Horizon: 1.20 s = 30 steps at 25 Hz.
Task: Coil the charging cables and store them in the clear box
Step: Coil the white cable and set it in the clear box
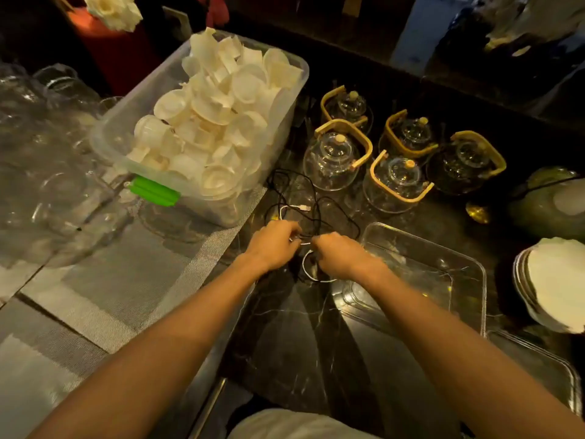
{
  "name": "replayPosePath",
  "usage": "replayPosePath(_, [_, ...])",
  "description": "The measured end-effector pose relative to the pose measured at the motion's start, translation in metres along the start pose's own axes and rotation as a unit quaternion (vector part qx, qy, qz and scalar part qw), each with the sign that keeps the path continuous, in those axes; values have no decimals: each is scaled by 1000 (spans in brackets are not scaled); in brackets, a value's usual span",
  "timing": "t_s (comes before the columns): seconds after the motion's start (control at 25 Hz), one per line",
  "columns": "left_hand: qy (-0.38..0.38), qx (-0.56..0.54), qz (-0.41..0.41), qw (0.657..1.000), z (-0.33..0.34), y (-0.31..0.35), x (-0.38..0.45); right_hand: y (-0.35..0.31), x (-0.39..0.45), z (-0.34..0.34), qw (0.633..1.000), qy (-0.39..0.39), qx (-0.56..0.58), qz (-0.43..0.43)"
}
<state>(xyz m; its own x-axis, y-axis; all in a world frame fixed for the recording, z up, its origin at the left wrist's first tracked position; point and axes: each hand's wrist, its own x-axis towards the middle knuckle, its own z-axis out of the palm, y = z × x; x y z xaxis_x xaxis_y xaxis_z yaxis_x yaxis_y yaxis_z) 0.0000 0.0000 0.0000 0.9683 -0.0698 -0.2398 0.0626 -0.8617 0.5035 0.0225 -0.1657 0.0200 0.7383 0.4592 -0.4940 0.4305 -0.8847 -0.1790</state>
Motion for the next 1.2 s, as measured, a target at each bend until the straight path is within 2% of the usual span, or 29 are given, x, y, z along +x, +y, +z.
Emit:
replayPosePath(0.36, [-68, 15, -2, 998, 16, -13, 21, 0, 32, 20, 1000, 11, -8, 8])
replayPosePath(0.52, [-65, 7, -3, 998, 21, -20, 24, 0, 43, 23, 1000, 9, -10, 13])
replayPosePath(0.72, [-61, -10, 3, 998, 23, -23, 23, 3, 43, 14, 999, -33, 8, -20])
replayPosePath(0.84, [-20, -71, 0, 997, 19, -23, 21, 15, 34, -1, 998, -12, 56, -25])
replayPosePath(1.0, [54, -127, 28, 990, 9, -22, 17, 33, 14, -20, 981, 36, 189, -14])
replayPosePath(1.2, [99, -125, 38, 986, -1, -17, 15, 50, -11, -44, 956, 106, 267, -58])
